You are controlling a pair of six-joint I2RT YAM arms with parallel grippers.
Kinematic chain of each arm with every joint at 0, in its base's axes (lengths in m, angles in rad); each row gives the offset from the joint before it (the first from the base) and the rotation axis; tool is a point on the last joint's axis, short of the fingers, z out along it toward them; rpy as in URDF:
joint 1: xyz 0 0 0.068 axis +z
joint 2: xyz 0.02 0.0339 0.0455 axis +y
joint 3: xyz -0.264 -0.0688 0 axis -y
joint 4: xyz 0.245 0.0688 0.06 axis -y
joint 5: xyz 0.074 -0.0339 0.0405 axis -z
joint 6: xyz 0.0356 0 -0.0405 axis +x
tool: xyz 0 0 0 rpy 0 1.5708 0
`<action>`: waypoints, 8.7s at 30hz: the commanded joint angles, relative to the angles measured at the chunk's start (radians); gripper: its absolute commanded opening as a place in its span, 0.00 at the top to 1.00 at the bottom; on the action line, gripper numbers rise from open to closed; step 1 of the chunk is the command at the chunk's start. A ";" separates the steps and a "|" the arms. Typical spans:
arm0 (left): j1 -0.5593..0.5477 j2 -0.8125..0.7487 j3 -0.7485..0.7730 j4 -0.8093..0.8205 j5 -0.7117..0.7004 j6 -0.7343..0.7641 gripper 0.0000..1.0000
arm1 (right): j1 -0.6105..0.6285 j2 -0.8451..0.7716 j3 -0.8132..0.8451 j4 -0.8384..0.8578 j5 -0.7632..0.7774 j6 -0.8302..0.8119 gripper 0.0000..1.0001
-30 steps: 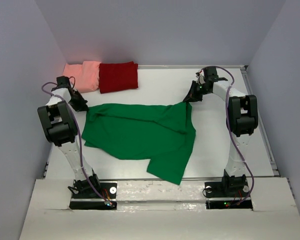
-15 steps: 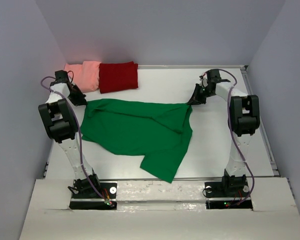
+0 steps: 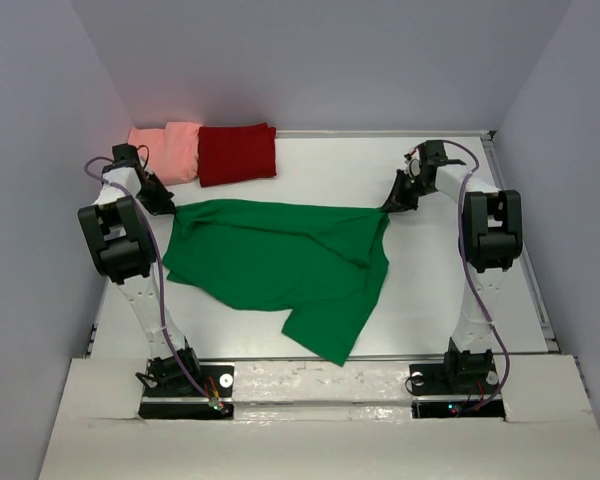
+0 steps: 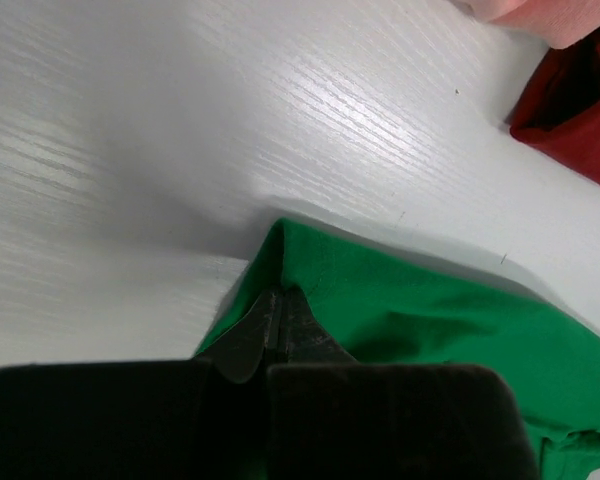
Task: Fold and stack the t-shirts
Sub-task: Fold the tshirt
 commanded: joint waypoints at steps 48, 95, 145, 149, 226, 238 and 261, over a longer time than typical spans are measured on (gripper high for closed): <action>-0.118 -0.134 -0.040 -0.122 -0.186 -0.044 0.73 | -0.031 0.318 0.544 -0.084 -0.106 -0.026 1.00; -0.119 0.009 0.032 -0.106 -0.186 -0.028 0.95 | -0.031 0.305 0.530 -0.079 -0.111 -0.031 1.00; -0.032 0.170 0.443 -0.212 -0.034 -0.073 0.99 | -0.041 0.290 0.509 -0.078 -0.117 -0.037 1.00; -0.033 0.199 0.463 -0.229 -0.029 -0.065 0.65 | -0.041 0.286 0.507 -0.076 -0.116 -0.037 0.71; -0.162 -0.157 -0.128 -0.019 -0.098 -0.085 0.40 | 0.133 -0.282 -0.428 0.111 0.050 0.061 1.00; -0.167 -0.085 -0.071 -0.024 -0.138 -0.087 0.40 | 0.133 -0.284 -0.408 0.083 0.067 0.047 1.00; -0.162 -0.036 0.036 -0.100 -0.273 -0.033 0.77 | 0.133 -0.281 -0.413 0.079 0.065 0.041 1.00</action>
